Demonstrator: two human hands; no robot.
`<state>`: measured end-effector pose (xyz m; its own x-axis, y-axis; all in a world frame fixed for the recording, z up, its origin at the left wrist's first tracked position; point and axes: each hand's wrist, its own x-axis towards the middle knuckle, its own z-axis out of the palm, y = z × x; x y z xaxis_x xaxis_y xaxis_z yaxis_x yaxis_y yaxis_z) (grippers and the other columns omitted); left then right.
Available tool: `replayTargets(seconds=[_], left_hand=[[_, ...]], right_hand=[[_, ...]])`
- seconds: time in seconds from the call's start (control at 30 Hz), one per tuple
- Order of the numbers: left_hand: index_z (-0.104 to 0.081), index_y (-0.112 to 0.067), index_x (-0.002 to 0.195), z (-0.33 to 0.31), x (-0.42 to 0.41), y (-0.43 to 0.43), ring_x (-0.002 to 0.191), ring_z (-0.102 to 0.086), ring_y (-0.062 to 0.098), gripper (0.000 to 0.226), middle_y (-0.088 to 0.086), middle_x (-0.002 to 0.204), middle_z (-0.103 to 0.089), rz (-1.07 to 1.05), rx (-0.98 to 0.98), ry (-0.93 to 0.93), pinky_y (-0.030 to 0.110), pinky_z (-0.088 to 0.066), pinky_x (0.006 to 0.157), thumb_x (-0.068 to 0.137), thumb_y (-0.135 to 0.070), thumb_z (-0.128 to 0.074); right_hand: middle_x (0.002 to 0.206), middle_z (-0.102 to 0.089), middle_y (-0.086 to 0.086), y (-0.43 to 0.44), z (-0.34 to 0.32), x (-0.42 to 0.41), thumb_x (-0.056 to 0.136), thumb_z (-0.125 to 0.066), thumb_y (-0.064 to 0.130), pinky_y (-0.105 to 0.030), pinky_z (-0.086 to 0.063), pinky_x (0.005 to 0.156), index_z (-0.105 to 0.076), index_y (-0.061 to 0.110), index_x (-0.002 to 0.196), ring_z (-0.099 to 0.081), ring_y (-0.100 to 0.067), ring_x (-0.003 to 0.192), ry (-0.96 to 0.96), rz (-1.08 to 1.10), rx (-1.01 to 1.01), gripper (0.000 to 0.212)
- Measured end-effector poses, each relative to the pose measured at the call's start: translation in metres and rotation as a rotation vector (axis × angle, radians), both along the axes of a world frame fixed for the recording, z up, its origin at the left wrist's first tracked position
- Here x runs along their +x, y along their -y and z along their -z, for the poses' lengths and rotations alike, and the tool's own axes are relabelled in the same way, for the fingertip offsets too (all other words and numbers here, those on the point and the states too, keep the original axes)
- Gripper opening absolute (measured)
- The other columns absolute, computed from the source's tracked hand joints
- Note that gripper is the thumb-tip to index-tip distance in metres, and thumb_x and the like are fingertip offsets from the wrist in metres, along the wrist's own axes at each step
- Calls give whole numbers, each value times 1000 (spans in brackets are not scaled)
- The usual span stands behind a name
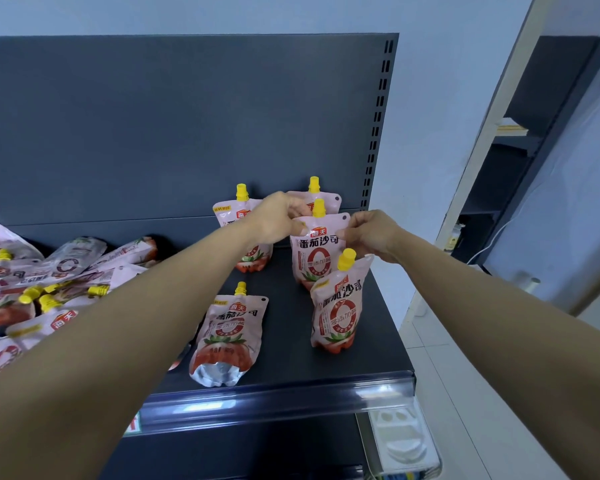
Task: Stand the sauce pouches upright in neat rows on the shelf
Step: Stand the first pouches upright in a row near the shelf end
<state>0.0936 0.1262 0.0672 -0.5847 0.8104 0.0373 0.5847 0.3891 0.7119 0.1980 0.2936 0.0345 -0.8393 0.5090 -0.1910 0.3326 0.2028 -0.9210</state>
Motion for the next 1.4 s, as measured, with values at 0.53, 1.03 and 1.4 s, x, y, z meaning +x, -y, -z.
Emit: replayTargets(seconds=[0.53,1.03,1.4], left_hand=[[-69,-23,99,-21,58,24,95,-66,11,27,-6,102,-71,386,-282,50,29,-52,88,75,-35,-73],[-70,-10,106,-17,65,33,96,-68,16,21,3,104,-73,426,-267,-33,33,-55,88,86,-12,-62],[-66,-11,85,-20,-2,50,84,-63,18,4,4,89,-69,-118,97,-69,25,-54,77,84,-15,-65]], right_hand=[[98,-63,-10,1,-23,10,80,-63,-2,-36,-54,87,-63,12,90,-59,-24,94,71,-76,200,17],[104,-59,-6,11,-40,16,84,-59,-1,-35,-50,88,-60,13,99,-55,-23,99,-44,-28,345,21],[118,-62,-9,14,-46,12,87,-58,3,-28,-45,85,-60,9,116,-56,-19,101,-146,95,472,30]])
